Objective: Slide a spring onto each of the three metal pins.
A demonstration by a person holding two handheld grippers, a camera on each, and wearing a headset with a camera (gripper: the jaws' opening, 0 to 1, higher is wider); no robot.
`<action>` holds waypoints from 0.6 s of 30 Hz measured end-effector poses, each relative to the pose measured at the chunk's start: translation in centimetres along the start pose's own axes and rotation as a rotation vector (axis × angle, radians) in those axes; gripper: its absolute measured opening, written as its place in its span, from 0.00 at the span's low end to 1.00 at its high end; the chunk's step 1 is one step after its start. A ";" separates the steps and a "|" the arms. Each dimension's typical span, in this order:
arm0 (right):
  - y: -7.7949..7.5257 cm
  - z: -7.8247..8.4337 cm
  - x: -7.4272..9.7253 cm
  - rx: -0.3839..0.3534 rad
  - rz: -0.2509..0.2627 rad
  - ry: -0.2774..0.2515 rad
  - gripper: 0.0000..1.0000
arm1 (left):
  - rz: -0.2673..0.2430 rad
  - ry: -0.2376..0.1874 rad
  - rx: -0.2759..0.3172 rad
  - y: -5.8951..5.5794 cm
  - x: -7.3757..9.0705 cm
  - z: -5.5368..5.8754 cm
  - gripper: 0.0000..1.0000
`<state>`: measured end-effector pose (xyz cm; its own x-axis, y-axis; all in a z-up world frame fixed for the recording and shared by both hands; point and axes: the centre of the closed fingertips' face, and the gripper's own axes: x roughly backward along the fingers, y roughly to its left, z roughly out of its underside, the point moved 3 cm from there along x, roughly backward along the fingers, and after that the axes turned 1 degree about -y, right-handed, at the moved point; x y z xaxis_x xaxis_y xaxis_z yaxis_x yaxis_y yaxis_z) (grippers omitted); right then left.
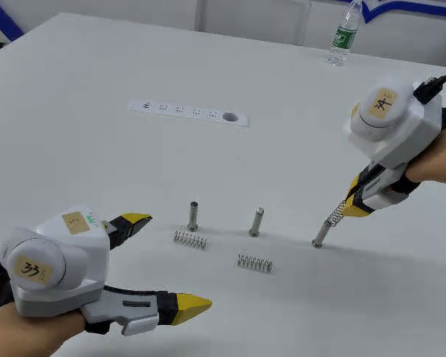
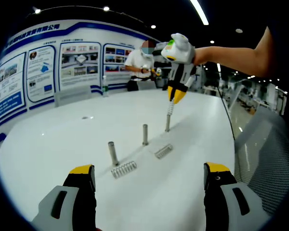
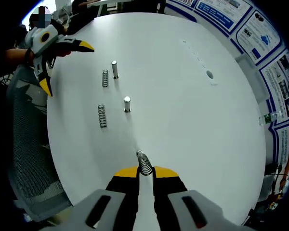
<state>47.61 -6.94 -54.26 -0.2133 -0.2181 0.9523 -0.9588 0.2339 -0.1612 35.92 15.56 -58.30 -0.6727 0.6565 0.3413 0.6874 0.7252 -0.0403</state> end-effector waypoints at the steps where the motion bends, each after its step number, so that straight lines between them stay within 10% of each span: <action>1: 0.0 0.0 -0.1 0.000 -0.003 0.002 0.12 | -0.001 0.000 0.001 0.0 0.0 0.0 0.95; 18: 0.1 -0.3 -2.2 0.017 -0.043 0.074 0.12 | -0.007 0.005 0.007 0.1 0.1 0.2 0.95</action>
<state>48.00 -6.19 -56.29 -0.1578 -0.1563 0.9750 -0.9700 0.2096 -0.1233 35.89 15.75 -58.44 -0.6760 0.6503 0.3466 0.6807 0.7312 -0.0442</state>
